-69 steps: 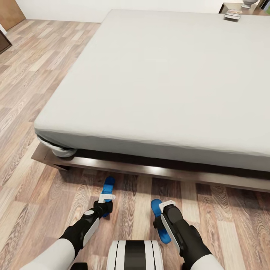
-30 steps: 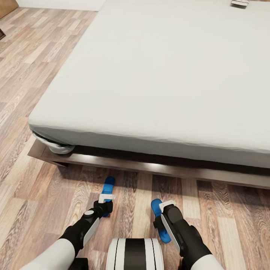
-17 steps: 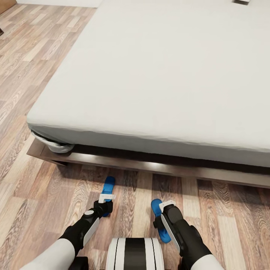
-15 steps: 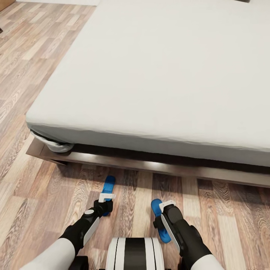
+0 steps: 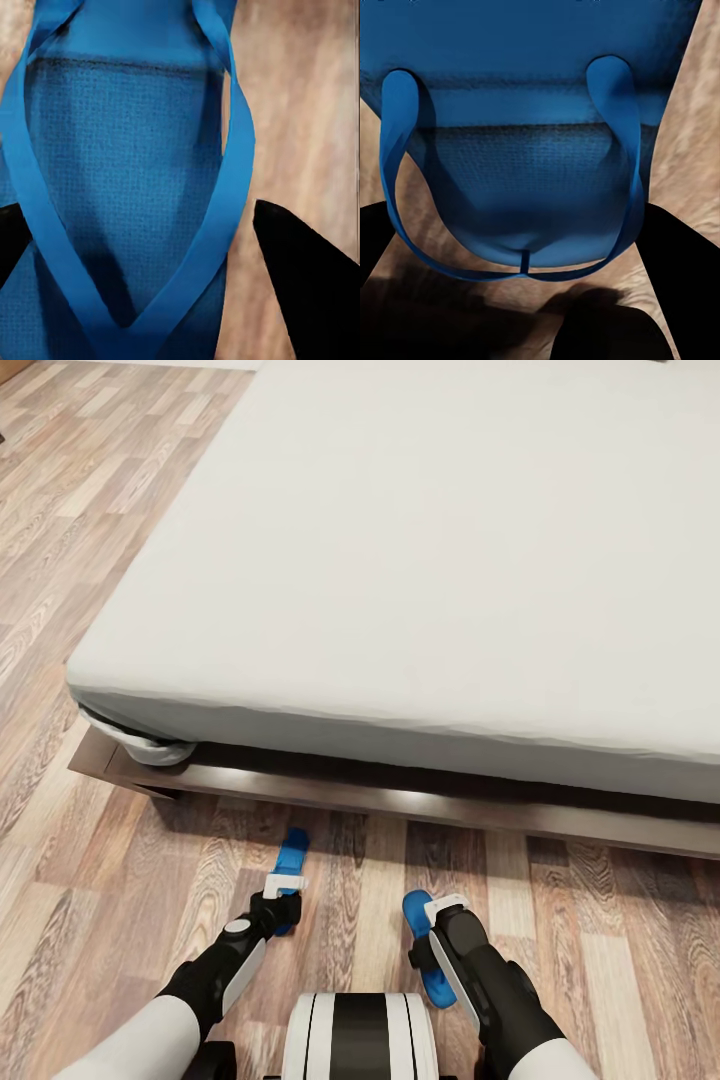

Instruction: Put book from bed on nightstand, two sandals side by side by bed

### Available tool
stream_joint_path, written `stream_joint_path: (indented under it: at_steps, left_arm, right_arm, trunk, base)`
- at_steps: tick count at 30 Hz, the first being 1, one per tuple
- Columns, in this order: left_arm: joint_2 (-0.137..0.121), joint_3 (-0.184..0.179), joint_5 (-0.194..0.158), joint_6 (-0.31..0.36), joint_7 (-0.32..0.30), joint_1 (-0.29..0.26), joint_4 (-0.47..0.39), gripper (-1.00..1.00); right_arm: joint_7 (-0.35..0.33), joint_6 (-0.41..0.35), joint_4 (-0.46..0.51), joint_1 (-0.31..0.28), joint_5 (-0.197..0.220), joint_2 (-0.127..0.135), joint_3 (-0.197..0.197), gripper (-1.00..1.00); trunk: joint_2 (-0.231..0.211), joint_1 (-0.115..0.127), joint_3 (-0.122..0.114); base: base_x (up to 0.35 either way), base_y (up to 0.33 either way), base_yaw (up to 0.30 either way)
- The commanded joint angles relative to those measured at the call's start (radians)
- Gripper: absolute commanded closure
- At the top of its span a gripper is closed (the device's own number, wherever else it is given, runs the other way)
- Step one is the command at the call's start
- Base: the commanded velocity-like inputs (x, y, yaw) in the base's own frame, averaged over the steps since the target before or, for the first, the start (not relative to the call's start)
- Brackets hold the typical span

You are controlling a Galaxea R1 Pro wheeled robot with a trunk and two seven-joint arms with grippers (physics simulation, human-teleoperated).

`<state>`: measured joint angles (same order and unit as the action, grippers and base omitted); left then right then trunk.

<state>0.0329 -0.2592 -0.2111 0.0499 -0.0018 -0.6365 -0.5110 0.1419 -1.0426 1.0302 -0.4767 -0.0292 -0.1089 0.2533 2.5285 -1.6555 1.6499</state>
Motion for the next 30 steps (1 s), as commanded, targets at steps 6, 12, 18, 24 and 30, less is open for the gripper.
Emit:
stream_joint_path:
  at_steps: [6,12,18,24,30]
  left_arm:
    - [-0.001,-0.003,-0.008,-0.019,-0.001,0.000,-0.027,-1.00]
    - [-0.001,-0.003,-0.008,-0.023,-0.001,0.000,-0.030,-1.00]
    - [-0.001,-0.003,-0.008,-0.024,-0.001,0.000,-0.032,-1.00]
    - [-0.001,-0.003,-0.007,-0.022,-0.001,0.000,-0.032,-1.00]
    - [-0.001,-0.003,-0.007,-0.018,-0.001,0.000,-0.032,-1.00]
  right_arm:
    - [0.002,-0.005,0.001,0.000,-0.001,0.000,0.001,1.00]
    - [0.002,-0.005,0.001,0.000,-0.001,0.000,0.001,1.00]
    - [0.002,-0.005,0.001,0.000,-0.001,0.000,0.001,1.00]
    - [0.002,-0.005,0.001,0.000,-0.001,0.000,0.001,1.00]
    - [0.002,-0.005,0.001,0.000,-0.001,0.000,0.001,1.00]
  trunk:
    - [0.000,0.000,0.001]
    - [0.000,0.000,0.001]
    - [0.000,0.000,0.001]
    - [0.000,0.000,0.001]
    - [0.000,0.000,0.001]
  base:
    - [0.000,0.000,0.000]
    - [0.000,0.000,0.000]
    - [0.000,0.000,0.000]
    - [0.000,0.000,0.000]
    - [0.000,0.000,0.000]
